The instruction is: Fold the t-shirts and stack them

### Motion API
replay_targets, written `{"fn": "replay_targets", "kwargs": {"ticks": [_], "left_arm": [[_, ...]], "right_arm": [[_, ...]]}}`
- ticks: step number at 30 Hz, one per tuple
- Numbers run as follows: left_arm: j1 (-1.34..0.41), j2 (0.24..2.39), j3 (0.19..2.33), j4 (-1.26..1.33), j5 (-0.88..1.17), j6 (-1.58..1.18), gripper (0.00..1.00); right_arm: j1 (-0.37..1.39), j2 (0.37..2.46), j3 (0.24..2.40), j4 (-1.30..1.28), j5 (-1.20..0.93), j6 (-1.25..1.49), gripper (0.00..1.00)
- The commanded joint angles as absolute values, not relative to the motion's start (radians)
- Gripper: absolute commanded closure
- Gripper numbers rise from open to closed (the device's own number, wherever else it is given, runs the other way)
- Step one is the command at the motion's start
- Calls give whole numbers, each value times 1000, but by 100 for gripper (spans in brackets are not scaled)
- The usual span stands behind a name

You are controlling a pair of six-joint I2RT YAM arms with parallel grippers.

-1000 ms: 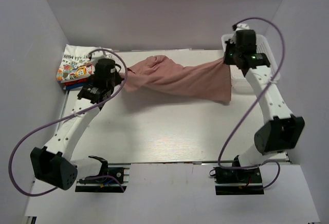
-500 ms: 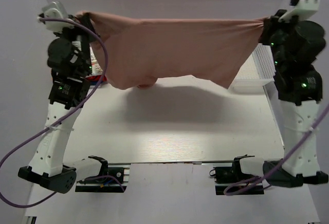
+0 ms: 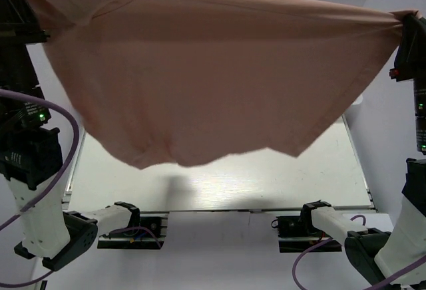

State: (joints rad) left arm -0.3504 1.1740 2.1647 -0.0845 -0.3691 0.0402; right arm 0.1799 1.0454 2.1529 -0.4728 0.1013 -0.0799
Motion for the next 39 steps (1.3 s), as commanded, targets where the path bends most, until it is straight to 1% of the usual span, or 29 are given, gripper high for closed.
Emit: {"fn": "replay_targets", "kwargs": {"ticks": [1,6,8,9,11,12,13,14,15,17,18,19,20,21,22,23,24,26,27,28,29,30,32,33,35,39], "left_arm": [[-341,1224,2218,-51,-406,112,100],[-341,1347,2185,-60,-500,141,100],[-327,1428,2134,-89,-566,159,100],[-327,1460,2117,-103,-601,172,100],[-313,1550,2033,-130,-698,160,100],[-301,1574,1985,-140,-689,138,100],[-287,1607,1879,-140,-663,115,100],[-287,1608,1823,-140,-637,86,100],[-276,1650,1733,-140,-588,46,100],[-264,1702,1666,-181,-565,-12,87],[-264,1732,1629,-199,-528,-30,69],[-252,1791,1615,-216,-516,-73,58],[-241,1821,1606,-228,-502,-89,54],[-241,1848,1606,-271,-474,-98,49],[-232,1874,1617,-293,-474,-121,46],[-232,1911,1617,-310,-463,-121,39],[-232,1923,1629,-336,-454,-121,26],[-232,1924,1629,-336,-445,-132,20],[-232,1914,1629,-336,-445,-132,15],[-232,1904,1618,-336,-445,-132,15],[-232,1890,1618,-327,-419,-121,13],[-232,1876,1606,-327,-419,-121,5],[-232,1830,1568,-340,-394,-130,0],[-232,1813,1553,-359,-394,-130,0],[-232,1761,1502,-389,-394,-175,0],[-241,1678,1407,-433,-433,-218,0]], "right_arm": [[175,1081,2158,-402,198,-129,100],[175,1181,2099,-411,218,-98,100],[172,1253,2057,-433,244,-84,100],[172,1270,1996,-437,253,-77,100],[167,1333,1939,-440,275,-38,100],[167,1347,1842,-430,275,-19,100],[161,1383,1763,-413,252,-6,100],[158,1396,1763,-413,241,36,100],[158,1407,1632,-364,194,44,100],[153,1466,1516,-336,113,95,100],[152,1504,1484,-280,92,92,100],[149,1531,1429,-266,86,104,100],[149,1583,1393,-250,86,104,100],[147,1641,1387,-238,86,94,95],[149,1670,1399,-244,87,81,84],[149,1754,1410,-268,54,57,74],[152,1779,1464,-303,45,39,33],[158,1822,1515,-397,55,6,25],[158,1854,1531,-423,55,6,10],[161,1850,1554,-429,57,5,10],[163,1832,1554,-431,55,6,10],[164,1800,1542,-420,48,6,10],[170,1735,1508,-413,19,12,10],[176,1673,1467,-391,-42,15,10],[195,1638,1389,-387,-66,32,10],[253,1585,1298,-422,-124,97,10]]}}
